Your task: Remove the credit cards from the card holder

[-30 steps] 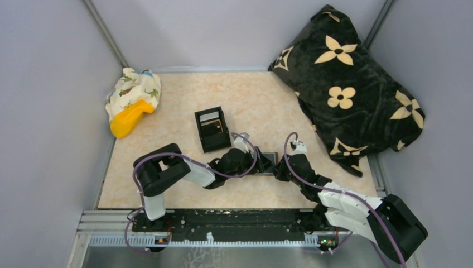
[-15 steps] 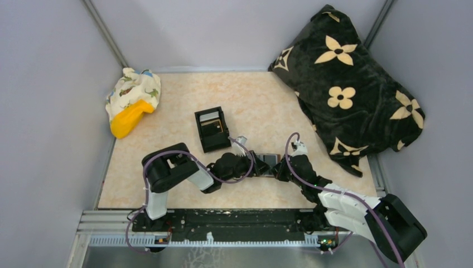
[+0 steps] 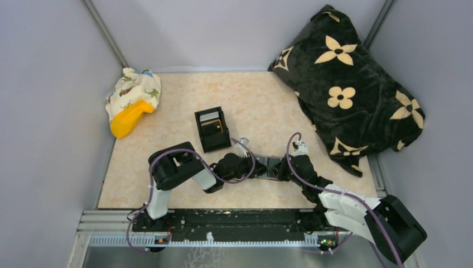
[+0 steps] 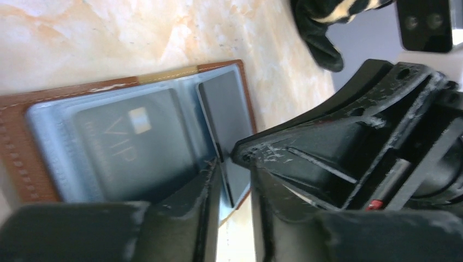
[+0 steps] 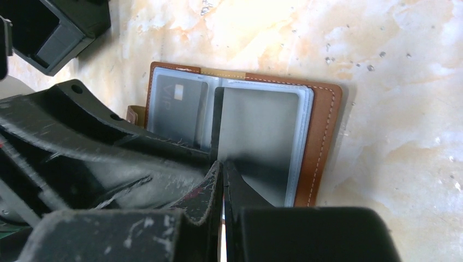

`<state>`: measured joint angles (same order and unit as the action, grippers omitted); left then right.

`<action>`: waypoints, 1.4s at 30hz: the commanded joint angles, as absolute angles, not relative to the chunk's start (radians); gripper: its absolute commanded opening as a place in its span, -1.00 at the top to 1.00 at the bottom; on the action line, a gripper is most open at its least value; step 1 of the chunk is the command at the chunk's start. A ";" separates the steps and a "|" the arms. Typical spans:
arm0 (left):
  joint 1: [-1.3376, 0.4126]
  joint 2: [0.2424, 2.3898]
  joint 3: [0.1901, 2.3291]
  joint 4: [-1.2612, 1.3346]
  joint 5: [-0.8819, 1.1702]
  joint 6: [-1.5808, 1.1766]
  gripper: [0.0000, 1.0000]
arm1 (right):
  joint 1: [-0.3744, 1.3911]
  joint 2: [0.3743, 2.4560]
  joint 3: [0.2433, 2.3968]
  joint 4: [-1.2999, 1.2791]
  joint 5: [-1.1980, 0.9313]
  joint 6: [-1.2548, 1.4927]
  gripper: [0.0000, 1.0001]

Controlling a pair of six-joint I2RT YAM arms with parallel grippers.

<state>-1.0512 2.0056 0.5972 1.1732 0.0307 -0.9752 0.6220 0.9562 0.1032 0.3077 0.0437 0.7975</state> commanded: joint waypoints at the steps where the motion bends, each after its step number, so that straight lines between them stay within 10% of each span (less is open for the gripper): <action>1: -1.055 2.028 0.642 1.128 0.059 -0.981 0.60 | 0.611 0.947 0.078 0.289 0.037 0.795 1.00; 5: -1.054 2.050 0.657 1.121 0.065 -0.999 1.00 | 0.608 0.925 0.082 0.261 0.041 0.789 1.00; 42: -0.964 1.901 0.534 1.108 0.090 -0.976 1.00 | 0.599 0.824 0.090 0.112 0.073 0.772 1.00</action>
